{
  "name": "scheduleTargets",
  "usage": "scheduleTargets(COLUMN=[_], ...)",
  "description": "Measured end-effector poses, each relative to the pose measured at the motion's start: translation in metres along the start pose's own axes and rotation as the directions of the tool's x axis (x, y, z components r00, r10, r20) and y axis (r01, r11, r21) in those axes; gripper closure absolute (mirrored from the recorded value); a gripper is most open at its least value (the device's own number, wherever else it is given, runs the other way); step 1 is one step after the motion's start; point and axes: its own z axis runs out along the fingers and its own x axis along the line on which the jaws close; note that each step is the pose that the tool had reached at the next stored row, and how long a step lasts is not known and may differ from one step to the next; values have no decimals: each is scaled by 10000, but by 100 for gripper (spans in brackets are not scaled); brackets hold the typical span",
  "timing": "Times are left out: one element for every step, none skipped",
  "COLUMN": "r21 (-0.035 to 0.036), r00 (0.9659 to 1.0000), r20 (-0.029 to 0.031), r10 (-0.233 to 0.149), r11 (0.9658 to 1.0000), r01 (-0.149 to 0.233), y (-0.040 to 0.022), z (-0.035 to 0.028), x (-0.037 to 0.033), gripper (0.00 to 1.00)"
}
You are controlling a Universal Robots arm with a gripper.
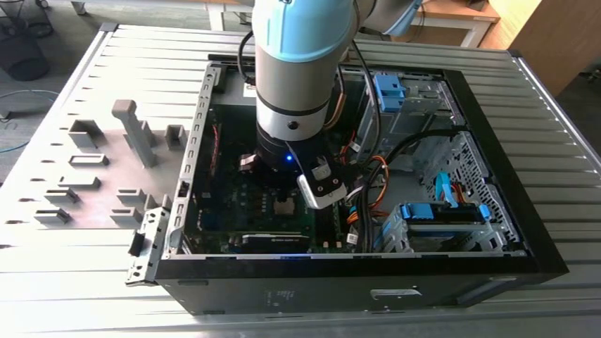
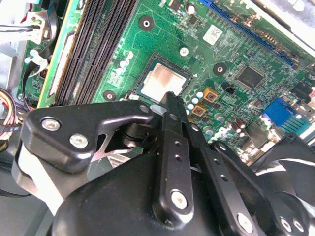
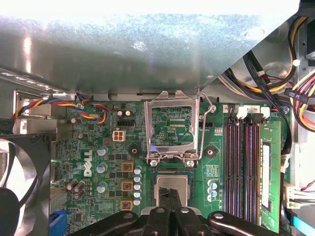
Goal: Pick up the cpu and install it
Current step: 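Close the cpu cover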
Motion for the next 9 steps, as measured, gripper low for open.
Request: scheduleTargets(r21=[0, 1, 1, 2, 4, 3, 0, 1, 1], r00=[10000, 10000, 10000, 10000, 10000, 10000, 10000, 10000, 10000], r20=[0, 0, 0, -1, -2, -1, 1, 0, 0], r10=[0, 0, 0, 0, 0, 1, 0, 0, 0], r11=[10000, 10000, 10000, 10000, 10000, 10000, 10000, 10000, 10000], r01=[0, 0, 0, 0, 0, -1, 0, 0, 0], y=[0, 0, 0, 0, 1, 1, 1, 2, 2], z=[0, 0, 0, -2, -9, -18, -27, -41, -56], x=[0, 0, 0, 0, 0, 0, 0, 1, 1], gripper=[89, 89, 89, 89, 89, 89, 89, 89, 89])
